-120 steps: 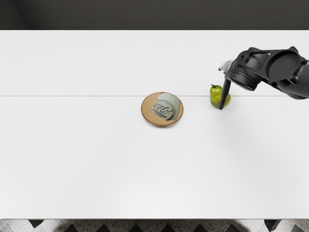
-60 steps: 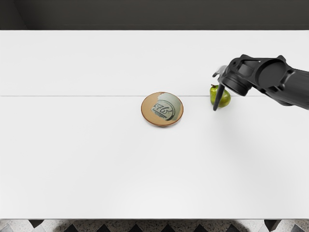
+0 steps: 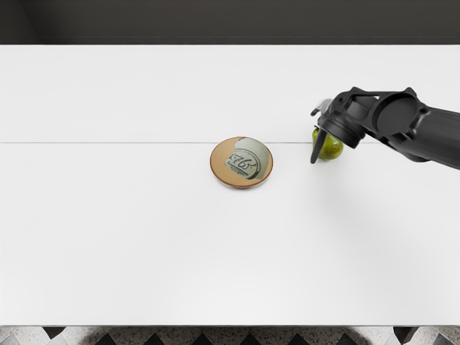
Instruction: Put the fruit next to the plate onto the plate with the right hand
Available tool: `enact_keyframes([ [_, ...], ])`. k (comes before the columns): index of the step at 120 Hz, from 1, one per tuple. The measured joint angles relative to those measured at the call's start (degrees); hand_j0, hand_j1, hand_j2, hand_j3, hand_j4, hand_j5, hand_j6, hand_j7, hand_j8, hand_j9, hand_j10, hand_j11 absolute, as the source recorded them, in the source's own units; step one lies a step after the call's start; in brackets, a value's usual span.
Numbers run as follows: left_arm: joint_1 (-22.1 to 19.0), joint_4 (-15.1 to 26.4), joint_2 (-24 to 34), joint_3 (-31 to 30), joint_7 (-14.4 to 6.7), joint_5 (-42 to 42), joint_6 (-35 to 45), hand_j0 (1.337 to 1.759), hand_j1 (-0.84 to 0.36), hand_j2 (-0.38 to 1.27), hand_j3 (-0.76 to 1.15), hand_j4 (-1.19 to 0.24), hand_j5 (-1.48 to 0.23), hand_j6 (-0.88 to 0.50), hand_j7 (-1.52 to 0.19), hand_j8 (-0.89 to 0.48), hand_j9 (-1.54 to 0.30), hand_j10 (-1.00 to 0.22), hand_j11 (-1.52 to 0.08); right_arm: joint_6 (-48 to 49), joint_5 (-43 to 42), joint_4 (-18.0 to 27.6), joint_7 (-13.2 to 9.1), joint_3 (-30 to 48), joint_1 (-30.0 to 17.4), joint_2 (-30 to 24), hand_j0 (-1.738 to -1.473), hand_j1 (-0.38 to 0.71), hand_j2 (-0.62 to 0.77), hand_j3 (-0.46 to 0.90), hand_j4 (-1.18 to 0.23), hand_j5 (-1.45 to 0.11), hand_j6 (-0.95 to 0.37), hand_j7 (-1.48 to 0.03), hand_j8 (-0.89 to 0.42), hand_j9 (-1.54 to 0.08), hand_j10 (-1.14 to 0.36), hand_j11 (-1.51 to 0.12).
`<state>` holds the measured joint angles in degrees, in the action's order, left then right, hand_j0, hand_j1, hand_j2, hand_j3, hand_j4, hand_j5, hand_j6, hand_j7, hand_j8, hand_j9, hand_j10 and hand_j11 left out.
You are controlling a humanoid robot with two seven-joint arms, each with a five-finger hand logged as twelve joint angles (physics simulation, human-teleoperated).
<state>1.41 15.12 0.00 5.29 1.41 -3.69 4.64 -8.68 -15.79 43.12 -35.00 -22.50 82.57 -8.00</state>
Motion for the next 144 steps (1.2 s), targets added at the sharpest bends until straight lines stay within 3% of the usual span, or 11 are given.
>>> enact_keyframes([
  [76, 0.00, 0.00, 0.00, 0.02, 0.00, 0.00, -0.01, 1.658, 0.35, 0.00, 0.00, 0.00, 0.00, 0.00, 0.00, 0.00, 0.00, 0.00, 0.00, -1.60, 0.05, 0.43, 0.00, -2.06, -0.51, -0.49, -1.658, -0.10, -0.04, 0.00, -0.21, -0.27, -0.21, -0.27, -0.21, -0.27, -0.21, -0.27],
  [115, 0.00, 0.00, 0.00, 0.00, 0.00, 0.00, -0.01, 1.658, 0.35, 0.00, 0.00, 0.00, 0.00, 0.00, 0.00, 0.00, 0.00, 0.00, 0.00, -1.56, 0.07, 0.30, 0.00, -3.03, -0.56, -0.46, -1.658, 0.05, -0.07, 0.00, -0.34, -0.43, -0.34, -0.43, -0.34, -0.43, -0.34, -0.43],
  [121, 0.00, 0.00, 0.00, 0.01, 0.00, 0.00, -0.01, 1.658, 0.35, 0.00, 0.00, 0.00, 0.00, 0.00, 0.00, 0.00, 0.00, 0.00, 0.00, -1.32, 0.10, 0.36, -0.01, -3.14, -0.55, -0.54, -1.657, 0.15, -0.04, 0.00, -0.44, -0.57, -0.44, -0.57, -0.44, -0.57, -0.44, -0.57],
  [124, 0.00, 0.00, 0.00, 0.01, 0.00, 0.00, 0.00, 1.658, 0.35, 0.00, 0.00, 0.00, 0.00, 0.00, 0.00, 0.00, 0.00, 0.00, 0.00, -1.18, 0.09, 0.37, 0.00, -3.08, -0.57, -0.59, -1.657, 0.19, -0.01, 0.00, -0.49, -0.64, -0.44, -0.63, -0.40, -0.64, -0.43, -0.64],
  [144, 0.00, 0.00, 0.00, -0.01, 0.00, 0.00, -0.01, 1.658, 0.35, 0.00, 0.00, 0.00, 0.00, 0.00, 0.00, 0.00, 0.00, 0.00, 0.00, -0.15, 0.05, 0.16, 0.00, -2.55, -0.69, -1.67, -1.653, 0.23, 0.34, 0.00, -0.69, -0.93, -0.46, -0.91, -0.38, -0.93, -0.46, -0.94],
])
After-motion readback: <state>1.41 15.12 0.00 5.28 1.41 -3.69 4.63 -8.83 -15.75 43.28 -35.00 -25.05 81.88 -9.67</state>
